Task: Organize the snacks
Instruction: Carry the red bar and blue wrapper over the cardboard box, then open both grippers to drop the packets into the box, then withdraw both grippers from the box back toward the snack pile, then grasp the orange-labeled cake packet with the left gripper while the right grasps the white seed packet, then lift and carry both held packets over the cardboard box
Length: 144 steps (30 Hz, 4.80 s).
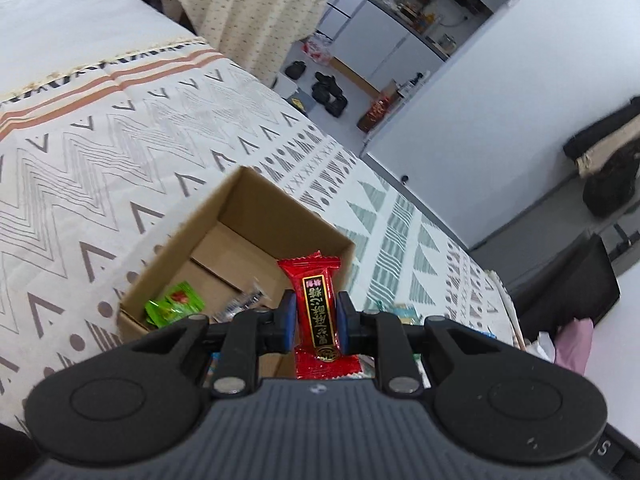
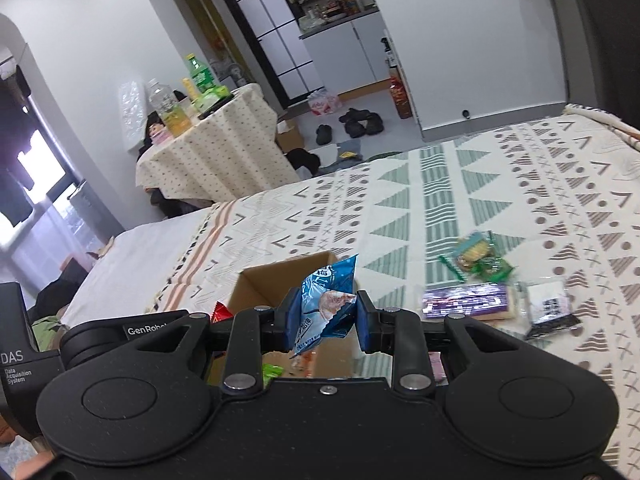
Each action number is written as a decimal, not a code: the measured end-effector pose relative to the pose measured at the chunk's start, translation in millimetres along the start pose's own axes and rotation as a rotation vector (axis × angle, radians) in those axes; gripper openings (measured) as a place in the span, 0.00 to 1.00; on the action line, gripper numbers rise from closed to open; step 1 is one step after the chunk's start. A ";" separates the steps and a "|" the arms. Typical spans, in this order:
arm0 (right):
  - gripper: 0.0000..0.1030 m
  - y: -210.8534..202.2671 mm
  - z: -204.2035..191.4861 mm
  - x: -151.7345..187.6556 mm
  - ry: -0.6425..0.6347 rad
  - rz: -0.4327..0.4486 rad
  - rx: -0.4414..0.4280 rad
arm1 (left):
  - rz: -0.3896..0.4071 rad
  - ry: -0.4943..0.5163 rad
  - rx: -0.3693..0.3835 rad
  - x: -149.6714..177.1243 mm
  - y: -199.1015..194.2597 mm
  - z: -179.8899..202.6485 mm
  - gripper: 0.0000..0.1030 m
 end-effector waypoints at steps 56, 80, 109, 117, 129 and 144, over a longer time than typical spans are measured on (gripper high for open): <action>0.78 -27.5 76.2 12.6 0.071 -0.017 0.123 | -0.052 0.153 -0.135 35.1 29.3 31.7 0.85; 1.00 -60.1 192.1 28.5 0.174 0.011 0.165 | -0.143 0.368 -0.014 113.5 51.5 111.7 0.97; 0.79 18.8 246.6 56.1 0.346 -0.033 0.145 | -0.387 0.363 -0.149 186.5 143.8 118.2 0.60; 0.79 47.0 245.5 56.7 0.315 -0.049 0.131 | -0.387 0.389 -0.205 188.1 151.7 124.8 0.34; 0.22 59.6 245.2 68.1 0.325 -0.107 0.118 | -0.327 0.363 -0.160 171.9 132.1 123.6 0.30; 0.20 8.9 242.8 73.9 0.356 -0.135 0.203 | -0.405 0.312 -0.116 182.9 123.7 110.9 0.31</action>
Point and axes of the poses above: each gripper's, at about its wrist camera, not at the fingertips, and y roughly the way its jaws point, z to its right, x to its underside, the point moved 5 cm from there along y, roughly the way its jaws point, and after that the axes turned 9 degrees about z, right-handed, at the moved point
